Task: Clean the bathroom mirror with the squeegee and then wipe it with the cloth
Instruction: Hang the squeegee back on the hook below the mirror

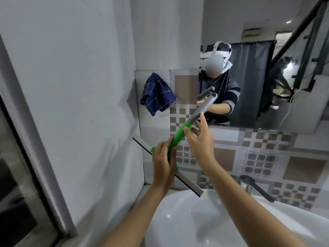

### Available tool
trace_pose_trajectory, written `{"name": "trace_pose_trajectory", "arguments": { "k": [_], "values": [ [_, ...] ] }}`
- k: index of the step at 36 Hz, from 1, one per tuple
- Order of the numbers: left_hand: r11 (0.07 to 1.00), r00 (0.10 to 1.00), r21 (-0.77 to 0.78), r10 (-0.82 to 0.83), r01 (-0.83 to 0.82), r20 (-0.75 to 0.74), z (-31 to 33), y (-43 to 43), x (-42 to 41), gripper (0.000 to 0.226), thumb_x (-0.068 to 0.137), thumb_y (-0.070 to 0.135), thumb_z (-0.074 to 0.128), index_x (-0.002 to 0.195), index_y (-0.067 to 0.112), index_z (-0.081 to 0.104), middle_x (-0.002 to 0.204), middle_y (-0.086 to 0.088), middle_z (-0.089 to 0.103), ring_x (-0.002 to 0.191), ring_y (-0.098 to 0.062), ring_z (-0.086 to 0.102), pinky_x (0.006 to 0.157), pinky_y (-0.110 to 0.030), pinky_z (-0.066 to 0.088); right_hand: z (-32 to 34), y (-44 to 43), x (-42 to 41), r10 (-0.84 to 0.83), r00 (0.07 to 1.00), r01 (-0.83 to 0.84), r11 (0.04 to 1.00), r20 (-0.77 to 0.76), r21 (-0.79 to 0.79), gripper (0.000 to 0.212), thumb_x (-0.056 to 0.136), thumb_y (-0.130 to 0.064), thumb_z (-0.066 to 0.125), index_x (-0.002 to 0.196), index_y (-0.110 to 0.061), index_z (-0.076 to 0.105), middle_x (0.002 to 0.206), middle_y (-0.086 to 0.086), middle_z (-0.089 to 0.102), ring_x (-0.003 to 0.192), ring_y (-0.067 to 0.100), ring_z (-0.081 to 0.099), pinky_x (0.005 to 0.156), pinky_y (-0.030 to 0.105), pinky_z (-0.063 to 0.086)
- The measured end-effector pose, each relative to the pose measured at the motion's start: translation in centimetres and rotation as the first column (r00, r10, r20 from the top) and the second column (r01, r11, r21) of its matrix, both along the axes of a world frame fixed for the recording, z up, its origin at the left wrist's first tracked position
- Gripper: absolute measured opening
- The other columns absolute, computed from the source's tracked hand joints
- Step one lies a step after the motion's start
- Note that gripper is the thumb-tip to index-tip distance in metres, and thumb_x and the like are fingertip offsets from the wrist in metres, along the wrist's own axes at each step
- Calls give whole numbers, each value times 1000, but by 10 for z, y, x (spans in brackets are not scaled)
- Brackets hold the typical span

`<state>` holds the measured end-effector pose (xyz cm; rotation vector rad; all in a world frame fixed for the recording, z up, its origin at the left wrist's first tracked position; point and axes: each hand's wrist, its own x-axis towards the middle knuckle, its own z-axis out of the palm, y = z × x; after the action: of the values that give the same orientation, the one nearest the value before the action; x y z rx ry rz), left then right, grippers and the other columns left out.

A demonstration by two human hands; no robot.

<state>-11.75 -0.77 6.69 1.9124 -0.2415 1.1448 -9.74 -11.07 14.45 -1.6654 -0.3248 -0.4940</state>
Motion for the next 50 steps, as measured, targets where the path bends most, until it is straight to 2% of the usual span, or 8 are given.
{"name": "trace_pose_trajectory", "arguments": {
  "k": [4,8,11,15,24,28,41,50],
  "values": [
    [1000,999,10,0,1,-52,-11,17,6,41,94,38,40,129,18,49,106,5,54,97,-10,50,85,-18,41,-12,17,11,41,999,-41,999,-9,29,74,86,-8,63,147,-18,21,134,8,51,101,7,54,68,6,50],
    [995,986,-20,-96,94,-140,-28,27,14,37,94,30,50,130,27,43,101,4,54,87,-4,54,76,-19,49,-30,23,25,57,998,-58,998,-10,-5,77,83,-5,66,145,-21,25,136,6,49,120,17,52,85,33,56],
    [990,965,-39,-138,132,-222,-43,33,20,42,93,25,52,133,30,39,97,3,54,86,-4,55,76,-28,53,-45,27,35,104,995,-104,992,0,-66,78,80,0,67,145,-20,26,136,4,49,120,16,51,88,38,55],
    [988,947,-59,-157,146,-280,-58,40,28,49,91,19,56,136,26,39,98,-3,55,90,-12,58,79,-36,55,-61,32,48,143,990,-143,980,-11,-135,78,80,-1,67,145,-20,27,127,-2,52,117,14,52,96,30,49],
    [982,922,-58,-190,181,-336,-68,47,45,58,89,13,58,139,23,33,100,14,47,91,2,55,81,-11,48,-73,32,72,219,975,-224,959,-43,-174,75,81,-2,66,144,-18,28,126,-8,47,112,6,49,90,27,52],
    [981,918,-71,-194,180,-346,-74,44,54,59,89,11,58,140,23,31,100,14,47,90,4,54,80,-9,47,-76,30,82,254,965,-260,954,-59,-151,74,82,2,64,144,-16,27,125,-10,45,112,6,49,82,10,49],
    [970,880,-151,-236,189,-413,-90,40,83,62,89,12,57,136,39,27,109,7,51,99,-7,58,84,-23,53,-92,26,104,294,953,-301,947,-78,-112,73,81,4,63,143,-18,31,129,-9,44,115,10,50,95,23,46],
    [967,880,-177,-242,184,-408,-99,35,102,65,90,10,56,134,48,26,116,-1,54,101,2,55,87,-27,53,-103,27,119,258,966,-259,959,-23,-114,71,82,6,63,141,-21,33,128,-11,45,118,2,45,91,7,43]
  ]
}}
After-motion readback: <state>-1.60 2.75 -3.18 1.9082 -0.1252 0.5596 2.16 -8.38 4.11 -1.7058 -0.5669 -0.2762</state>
